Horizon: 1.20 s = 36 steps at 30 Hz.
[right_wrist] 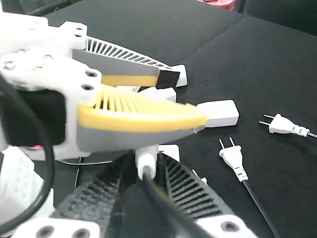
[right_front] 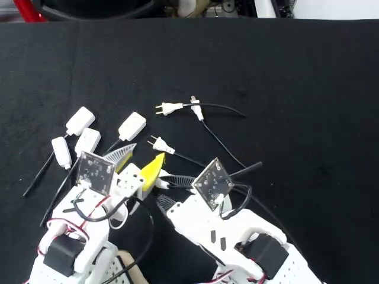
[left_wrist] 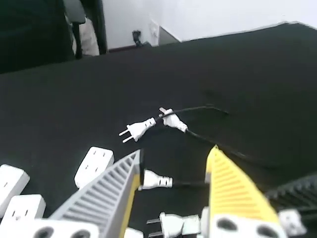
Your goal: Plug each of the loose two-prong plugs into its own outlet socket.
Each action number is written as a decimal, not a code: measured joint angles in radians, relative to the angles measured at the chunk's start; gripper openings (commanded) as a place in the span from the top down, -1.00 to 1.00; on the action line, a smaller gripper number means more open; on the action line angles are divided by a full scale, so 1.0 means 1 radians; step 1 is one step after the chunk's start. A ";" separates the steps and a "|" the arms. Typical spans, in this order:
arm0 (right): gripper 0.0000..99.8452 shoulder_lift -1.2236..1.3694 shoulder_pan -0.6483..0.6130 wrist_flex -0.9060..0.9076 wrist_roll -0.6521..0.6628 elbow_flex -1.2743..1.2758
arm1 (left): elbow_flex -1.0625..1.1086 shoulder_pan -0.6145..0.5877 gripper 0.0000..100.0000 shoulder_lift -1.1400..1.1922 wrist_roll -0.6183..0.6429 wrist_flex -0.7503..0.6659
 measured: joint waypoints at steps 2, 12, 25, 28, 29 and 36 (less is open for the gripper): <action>0.98 0.000 0.000 0.002 0.000 0.000 | -0.003 0.018 0.56 0.000 -0.023 0.002; 0.98 0.002 0.000 0.002 0.000 0.003 | 0.015 0.041 0.56 -0.002 -0.040 0.002; 0.98 0.002 0.000 0.002 0.000 0.003 | 0.034 0.051 0.56 -0.002 -0.046 0.011; 0.98 0.002 0.000 0.002 0.000 0.003 | 0.034 0.051 0.56 -0.002 -0.046 0.011; 0.98 0.002 0.000 0.002 0.000 0.003 | 0.034 0.051 0.56 -0.002 -0.046 0.011; 0.98 0.006 0.063 -0.020 -0.023 -0.002 | -0.008 -0.064 0.56 0.000 -0.066 0.055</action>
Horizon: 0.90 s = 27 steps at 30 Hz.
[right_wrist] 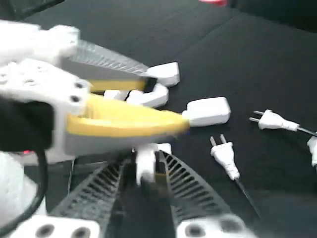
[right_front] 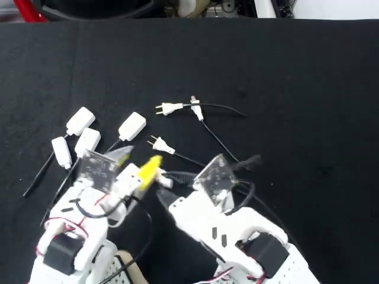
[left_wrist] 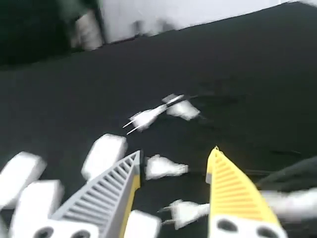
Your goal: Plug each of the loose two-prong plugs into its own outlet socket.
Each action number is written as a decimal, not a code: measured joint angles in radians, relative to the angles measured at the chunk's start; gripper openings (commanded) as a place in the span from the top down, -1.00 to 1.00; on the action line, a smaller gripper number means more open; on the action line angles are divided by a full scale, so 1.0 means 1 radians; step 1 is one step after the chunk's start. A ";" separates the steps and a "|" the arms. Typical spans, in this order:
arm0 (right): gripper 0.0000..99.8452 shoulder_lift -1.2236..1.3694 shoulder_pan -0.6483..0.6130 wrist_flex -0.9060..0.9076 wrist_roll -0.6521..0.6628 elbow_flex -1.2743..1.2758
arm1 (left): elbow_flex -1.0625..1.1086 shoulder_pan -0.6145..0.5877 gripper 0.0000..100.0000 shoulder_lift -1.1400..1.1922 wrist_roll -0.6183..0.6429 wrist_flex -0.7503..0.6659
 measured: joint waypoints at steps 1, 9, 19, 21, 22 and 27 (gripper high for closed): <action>0.98 0.023 0.008 -0.006 -0.005 -0.008 | -0.020 -0.043 0.56 0.002 -0.003 0.021; 0.98 0.425 0.014 -0.028 -0.012 -0.180 | -0.164 -0.557 0.56 0.000 0.014 0.180; 0.98 0.879 -0.066 -0.204 -0.014 -0.284 | -0.089 -0.827 0.56 0.000 -0.060 0.190; 0.98 0.950 -0.069 -0.207 -0.014 -0.307 | -0.051 -0.839 0.56 0.002 -0.069 0.190; 0.98 0.976 -0.064 -0.207 -0.014 -0.319 | -0.034 -0.844 0.56 0.002 -0.071 0.189; 0.98 0.993 0.087 -0.038 0.092 -0.446 | 0.083 -0.783 0.55 0.002 -0.072 0.098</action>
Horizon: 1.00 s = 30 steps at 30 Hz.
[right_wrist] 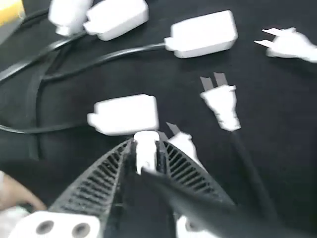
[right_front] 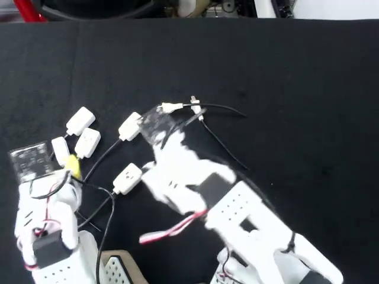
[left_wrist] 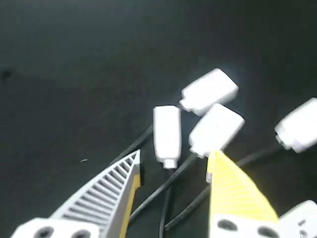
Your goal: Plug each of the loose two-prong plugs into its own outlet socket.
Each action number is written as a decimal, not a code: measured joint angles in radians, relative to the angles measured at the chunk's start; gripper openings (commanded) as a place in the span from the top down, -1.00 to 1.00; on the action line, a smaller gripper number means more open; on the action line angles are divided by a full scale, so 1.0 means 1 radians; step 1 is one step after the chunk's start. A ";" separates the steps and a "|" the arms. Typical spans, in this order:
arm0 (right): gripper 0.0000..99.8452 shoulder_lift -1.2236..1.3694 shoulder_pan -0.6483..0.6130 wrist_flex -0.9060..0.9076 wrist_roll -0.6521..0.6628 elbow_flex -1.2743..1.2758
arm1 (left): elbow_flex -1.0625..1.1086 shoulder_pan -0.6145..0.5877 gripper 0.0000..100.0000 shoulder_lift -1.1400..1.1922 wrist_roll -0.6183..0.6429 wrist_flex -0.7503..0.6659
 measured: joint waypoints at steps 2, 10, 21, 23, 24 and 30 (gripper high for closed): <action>0.98 -0.006 0.083 0.106 0.087 -0.069 | 0.080 0.049 0.55 0.002 -0.005 -0.110; 0.97 0.023 0.270 0.255 0.189 -0.138 | 0.164 0.298 0.55 0.129 -0.044 -0.496; 0.97 0.058 0.318 0.261 0.255 -0.138 | -0.402 0.431 0.55 1.053 -0.250 -0.509; 0.97 0.058 0.318 0.261 0.293 -0.138 | -0.572 0.431 0.49 1.261 -0.288 -0.399; 0.97 0.058 0.318 0.261 0.321 -0.138 | -0.658 0.431 0.43 1.359 -0.302 -0.338; 0.97 0.058 0.318 0.261 0.391 -0.138 | -1.122 0.431 0.32 1.823 -0.331 -0.089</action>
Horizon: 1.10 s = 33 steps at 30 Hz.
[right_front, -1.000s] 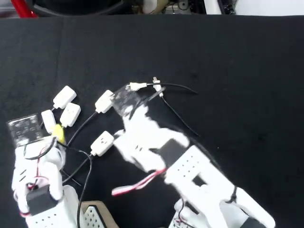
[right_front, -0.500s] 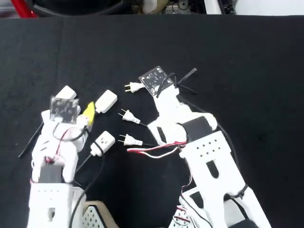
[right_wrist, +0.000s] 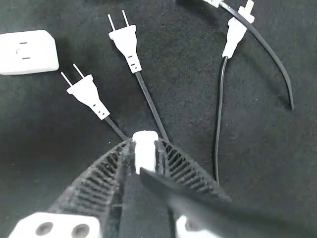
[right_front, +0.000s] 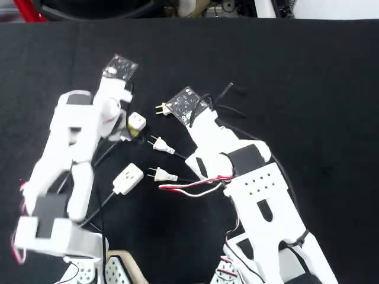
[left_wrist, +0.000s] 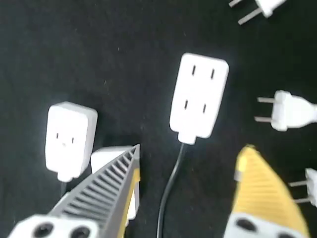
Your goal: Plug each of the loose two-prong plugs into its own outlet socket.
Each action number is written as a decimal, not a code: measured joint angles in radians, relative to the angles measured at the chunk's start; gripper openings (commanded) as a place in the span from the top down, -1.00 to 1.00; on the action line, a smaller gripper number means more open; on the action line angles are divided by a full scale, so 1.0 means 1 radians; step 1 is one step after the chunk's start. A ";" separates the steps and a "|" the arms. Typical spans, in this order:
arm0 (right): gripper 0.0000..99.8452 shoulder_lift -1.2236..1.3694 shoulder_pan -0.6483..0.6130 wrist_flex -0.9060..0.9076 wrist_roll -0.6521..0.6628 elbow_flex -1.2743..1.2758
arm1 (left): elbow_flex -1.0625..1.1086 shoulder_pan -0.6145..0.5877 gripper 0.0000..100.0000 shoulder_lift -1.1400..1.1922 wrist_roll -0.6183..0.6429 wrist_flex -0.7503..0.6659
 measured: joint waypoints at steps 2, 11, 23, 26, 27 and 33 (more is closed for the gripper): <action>0.97 0.000 0.000 0.000 0.005 0.000 | -0.115 0.000 0.32 0.103 0.000 0.032; 0.97 0.000 0.000 0.000 0.005 0.000 | -0.423 0.009 0.32 0.433 -0.074 0.071; 0.97 0.000 0.000 0.000 0.005 0.000 | -0.488 0.035 0.57 0.562 -0.170 0.072; 0.97 0.000 0.000 0.000 0.005 0.000 | -0.488 0.064 0.66 0.562 -0.193 0.074; 0.97 0.000 0.000 0.000 0.005 0.000 | -0.488 0.072 0.70 0.562 -0.201 0.075; 0.97 0.000 0.000 0.000 0.005 0.000 | -0.488 0.075 0.91 0.562 -0.212 0.101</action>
